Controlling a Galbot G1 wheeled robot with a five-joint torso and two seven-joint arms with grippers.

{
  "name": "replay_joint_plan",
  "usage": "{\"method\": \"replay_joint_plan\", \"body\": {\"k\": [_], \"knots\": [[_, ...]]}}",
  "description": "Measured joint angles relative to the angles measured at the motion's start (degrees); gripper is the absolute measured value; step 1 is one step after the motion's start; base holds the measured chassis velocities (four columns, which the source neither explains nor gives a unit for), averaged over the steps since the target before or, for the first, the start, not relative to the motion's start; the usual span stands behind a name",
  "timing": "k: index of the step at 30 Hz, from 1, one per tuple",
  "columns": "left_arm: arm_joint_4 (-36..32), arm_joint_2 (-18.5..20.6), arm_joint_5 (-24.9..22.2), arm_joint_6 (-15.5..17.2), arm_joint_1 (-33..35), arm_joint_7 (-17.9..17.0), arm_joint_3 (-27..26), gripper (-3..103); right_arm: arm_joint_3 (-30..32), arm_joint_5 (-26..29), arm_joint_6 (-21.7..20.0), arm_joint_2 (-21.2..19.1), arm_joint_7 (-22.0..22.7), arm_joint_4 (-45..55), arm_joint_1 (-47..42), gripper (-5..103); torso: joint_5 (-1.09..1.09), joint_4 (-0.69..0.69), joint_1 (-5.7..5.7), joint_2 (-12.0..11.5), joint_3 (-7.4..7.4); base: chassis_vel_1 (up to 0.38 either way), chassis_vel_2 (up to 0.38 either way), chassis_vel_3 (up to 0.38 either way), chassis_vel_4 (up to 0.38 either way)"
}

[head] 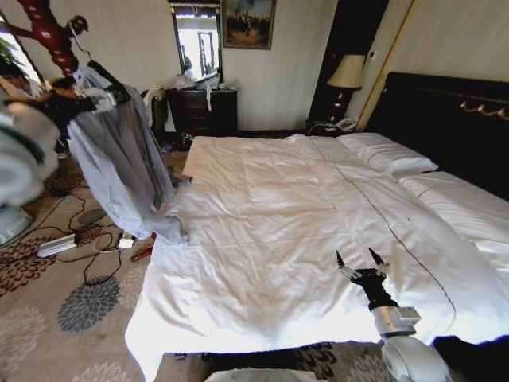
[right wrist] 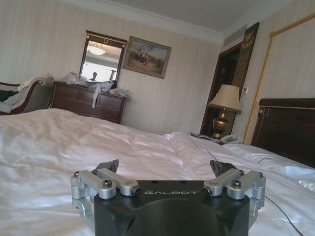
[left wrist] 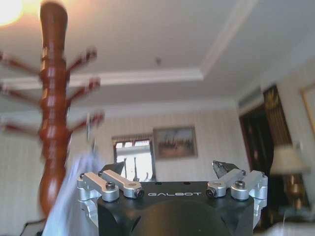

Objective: Pick up the clothes from the bed and hang them on the clothes hanger.

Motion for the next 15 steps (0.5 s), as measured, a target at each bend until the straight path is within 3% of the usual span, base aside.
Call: {"method": "replay_joint_plan", "body": {"k": [2,3,4,7,8,11,15], "knots": [[-1.83,-6.01,7.88,-3.82,13.51,3.62,-2.66,100,-0.01,0.00,0.00,0.00,-0.01,0.01,0.02,100,-0.11,0.01,0.02,-0.01,0.01,0.000,0.000,0.000,0.000],[-2.64,-8.65,10.61,-5.73,18.24,4.90,-2.78,100,-0.01,0.00,0.00,0.00,-0.01,0.00,0.02,100,-0.02,0.01,0.02,-0.01,0.01,0.000,0.000,0.000,0.000],[-2.64,-8.65,10.61,-5.73,18.24,4.90,-2.78,100,-0.01,0.00,0.00,0.00,-0.01,0.00,0.02,100,-0.02,0.01,0.02,-0.01,0.01,0.000,0.000,0.000,0.000],[-4.40,-16.80,17.93,-11.56,28.16,8.66,-2.45,100,0.00,0.00,0.00,0.00,0.00,0.00,0.00,100,0.02,-0.05,0.00,-0.01,0.00,0.000,0.000,0.000,0.000],[-4.40,-16.80,17.93,-11.56,28.16,8.66,-2.45,100,0.00,0.00,0.00,0.00,0.00,0.00,0.00,100,0.02,-0.05,0.00,-0.01,0.00,0.000,0.000,0.000,0.000],[-5.04,-24.67,25.26,-17.21,36.54,12.40,-2.00,100,-0.01,0.00,0.00,0.00,-0.01,0.01,0.02,100,0.00,-0.01,0.01,-0.01,0.00,0.000,0.000,0.000,0.000],[-6.51,-30.88,31.43,-20.96,43.25,14.46,-0.61,100,0.00,0.00,0.00,0.00,0.00,0.01,0.01,100,0.02,-0.02,0.00,0.00,0.00,0.000,0.000,0.000,0.000]]}}
